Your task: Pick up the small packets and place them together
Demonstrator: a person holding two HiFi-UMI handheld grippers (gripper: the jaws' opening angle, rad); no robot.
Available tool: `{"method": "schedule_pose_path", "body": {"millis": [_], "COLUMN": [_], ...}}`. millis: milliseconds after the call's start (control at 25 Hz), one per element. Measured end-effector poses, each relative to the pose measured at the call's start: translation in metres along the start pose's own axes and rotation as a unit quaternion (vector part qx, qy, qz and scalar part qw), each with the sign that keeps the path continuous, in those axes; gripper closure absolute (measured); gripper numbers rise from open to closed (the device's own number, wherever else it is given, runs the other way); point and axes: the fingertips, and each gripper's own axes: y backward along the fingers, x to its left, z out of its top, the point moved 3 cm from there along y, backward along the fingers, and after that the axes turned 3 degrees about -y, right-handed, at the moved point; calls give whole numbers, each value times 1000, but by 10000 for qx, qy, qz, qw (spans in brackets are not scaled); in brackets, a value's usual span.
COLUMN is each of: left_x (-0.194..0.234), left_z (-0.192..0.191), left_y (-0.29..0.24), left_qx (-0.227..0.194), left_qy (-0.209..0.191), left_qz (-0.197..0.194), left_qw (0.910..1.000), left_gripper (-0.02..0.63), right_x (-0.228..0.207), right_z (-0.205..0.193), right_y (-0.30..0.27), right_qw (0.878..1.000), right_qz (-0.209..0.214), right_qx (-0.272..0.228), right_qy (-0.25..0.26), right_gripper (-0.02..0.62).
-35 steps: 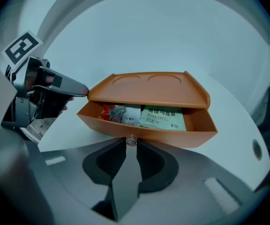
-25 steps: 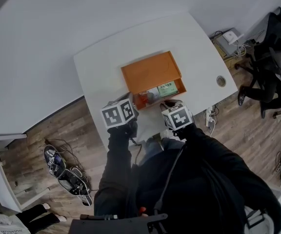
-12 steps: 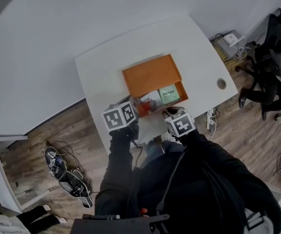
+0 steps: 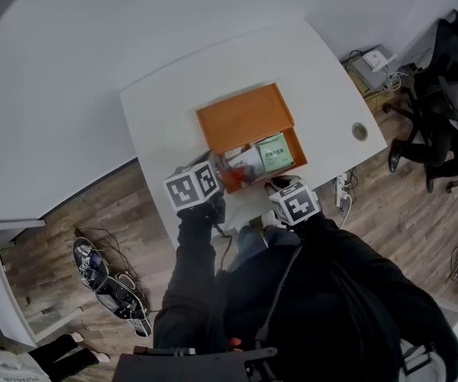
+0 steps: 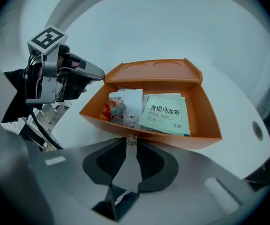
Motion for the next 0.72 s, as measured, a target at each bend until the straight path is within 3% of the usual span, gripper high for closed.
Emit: {"method": "schedule_pose_path", "body": {"millis": [520, 720], "left_x": [1, 0], "left_z": [0, 0], "left_y": [0, -2], "left_qx": [-25, -46], "left_qy": [-73, -71], "left_qz": [81, 141], "left_qw": [9999, 9999], "left_gripper": [607, 607], "right_x": [3, -2], "right_z": [-7, -8], "right_y": [5, 3], "right_qw": [10000, 9990], "right_qz": [54, 236], "right_qx": [45, 141], "right_qy": [-29, -339], "right_gripper": [523, 520]}}
